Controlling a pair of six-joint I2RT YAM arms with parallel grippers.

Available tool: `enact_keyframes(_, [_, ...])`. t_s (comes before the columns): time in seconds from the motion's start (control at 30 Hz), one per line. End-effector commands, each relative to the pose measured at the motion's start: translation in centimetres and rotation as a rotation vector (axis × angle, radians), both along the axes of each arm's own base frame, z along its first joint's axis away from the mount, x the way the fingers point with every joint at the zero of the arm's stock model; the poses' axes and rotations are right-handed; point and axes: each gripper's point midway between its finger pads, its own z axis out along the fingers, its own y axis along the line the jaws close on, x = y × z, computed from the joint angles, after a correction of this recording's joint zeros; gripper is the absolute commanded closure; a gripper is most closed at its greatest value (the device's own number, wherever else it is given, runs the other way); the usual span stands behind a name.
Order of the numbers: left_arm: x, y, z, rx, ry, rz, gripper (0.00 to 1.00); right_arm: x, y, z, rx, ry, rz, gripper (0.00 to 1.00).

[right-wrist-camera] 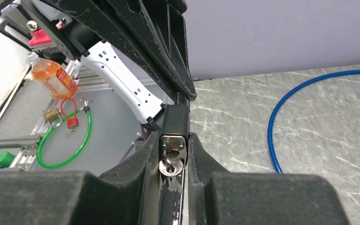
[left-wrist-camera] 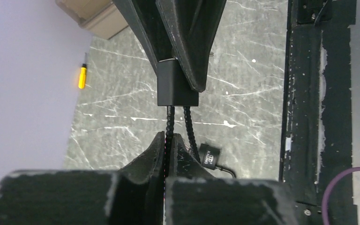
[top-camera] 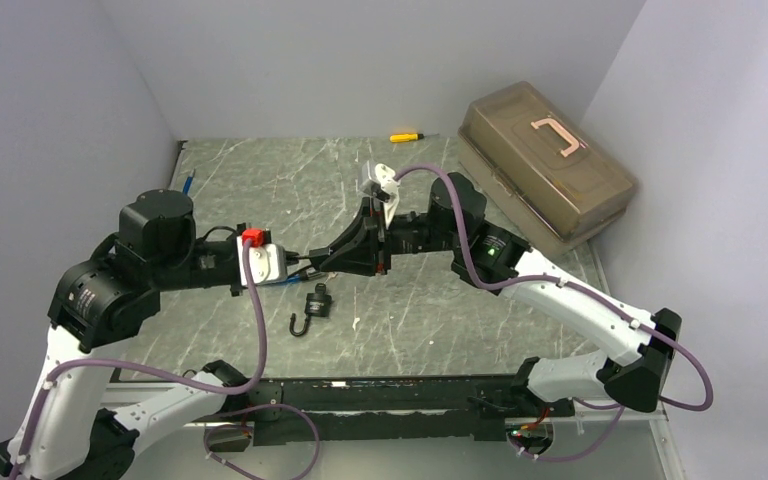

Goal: Unlock with the key

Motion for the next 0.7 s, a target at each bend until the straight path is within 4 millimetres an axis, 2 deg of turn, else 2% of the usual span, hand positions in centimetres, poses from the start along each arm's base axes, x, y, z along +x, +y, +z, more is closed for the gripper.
enact_keyframes(0.0, [-0.8, 0.2, 1.8, -0.070, -0.043, -0.010, 1.00, -0.3, -1.0, 3.5, 0.117, -0.053, -0.015, 1.00])
enact_keyframes(0.23, [-1.2, 1.7, 0.6, -0.056, -0.048, 0.040, 1.00, 0.6, -3.0, 4.1, 0.175, -0.027, -0.074, 1.00])
enact_keyframes(0.33, [-1.1, 1.7, 0.8, -0.063, -0.044, 0.048, 0.96, 0.4, -2.8, 3.8, 0.163, -0.010, -0.055, 1.00])
enact_keyframes(0.4, [-0.9, 1.7, 1.3, -0.070, -0.050, 0.050, 1.00, 0.5, -2.6, 3.7, 0.156, -0.006, -0.051, 1.00])
enact_keyframes(0.47, [-0.5, 2.0, 1.4, -0.066, -0.055, 0.079, 1.00, 0.7, -2.9, 3.8, 0.155, -0.016, -0.072, 1.00])
enact_keyframes(0.57, [-0.6, 2.5, 0.7, -0.058, -0.055, 0.103, 1.00, 1.5, -4.3, 4.5, 0.177, -0.043, -0.135, 1.00])
enact_keyframes(0.67, [-1.7, 2.6, -1.2, -0.067, 0.000, 0.081, 1.00, 2.8, -6.5, 6.4, 0.253, -0.071, -0.226, 1.00])
